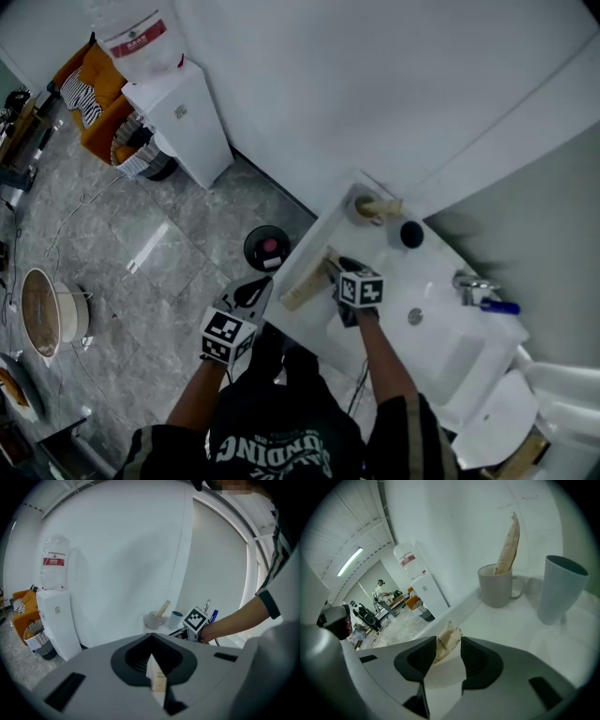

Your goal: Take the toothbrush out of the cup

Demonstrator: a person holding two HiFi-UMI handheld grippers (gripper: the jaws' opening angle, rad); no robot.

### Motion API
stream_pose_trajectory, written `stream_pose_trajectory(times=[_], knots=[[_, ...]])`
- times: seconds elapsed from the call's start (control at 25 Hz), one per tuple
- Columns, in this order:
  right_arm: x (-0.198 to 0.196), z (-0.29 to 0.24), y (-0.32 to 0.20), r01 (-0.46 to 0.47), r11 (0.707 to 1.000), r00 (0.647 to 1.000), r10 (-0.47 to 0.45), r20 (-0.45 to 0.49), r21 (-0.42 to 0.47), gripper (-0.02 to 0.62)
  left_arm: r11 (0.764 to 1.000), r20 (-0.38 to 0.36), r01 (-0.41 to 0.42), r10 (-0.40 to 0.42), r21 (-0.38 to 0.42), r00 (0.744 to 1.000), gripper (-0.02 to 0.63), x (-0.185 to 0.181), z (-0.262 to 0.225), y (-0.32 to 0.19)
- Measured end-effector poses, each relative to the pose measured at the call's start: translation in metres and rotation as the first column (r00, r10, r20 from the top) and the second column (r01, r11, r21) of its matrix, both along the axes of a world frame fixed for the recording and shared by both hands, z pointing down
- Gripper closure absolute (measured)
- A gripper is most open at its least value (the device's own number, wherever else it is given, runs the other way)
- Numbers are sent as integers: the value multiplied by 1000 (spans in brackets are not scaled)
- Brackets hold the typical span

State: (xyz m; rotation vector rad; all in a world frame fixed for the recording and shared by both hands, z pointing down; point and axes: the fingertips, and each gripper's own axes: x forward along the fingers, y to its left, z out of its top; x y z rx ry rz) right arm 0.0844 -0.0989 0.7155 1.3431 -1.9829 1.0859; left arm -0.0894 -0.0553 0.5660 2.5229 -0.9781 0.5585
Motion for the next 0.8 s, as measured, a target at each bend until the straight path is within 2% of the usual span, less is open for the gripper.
stream_pose_trajectory(times=[0.24, 0.48, 0.68, 0.8], knots=[[4, 1, 5, -12, 1000, 1000, 12, 10, 5, 454, 1000, -2, -14, 14, 3, 1000, 607, 7, -1, 7], [-5, 11, 3, -21, 1000, 999, 21, 42, -14, 448, 1000, 8, 3, -2, -7, 1000, 607, -3, -1, 15], [-12, 20, 9, 27, 999, 999, -28, -34, -30, 432, 1000, 12, 24, -24, -15, 1000, 607, -15, 4, 21], [-4, 27, 13, -8, 997, 999, 4, -48, -76, 420, 1000, 11, 24, -24, -14, 1000, 607, -17, 5, 21]])
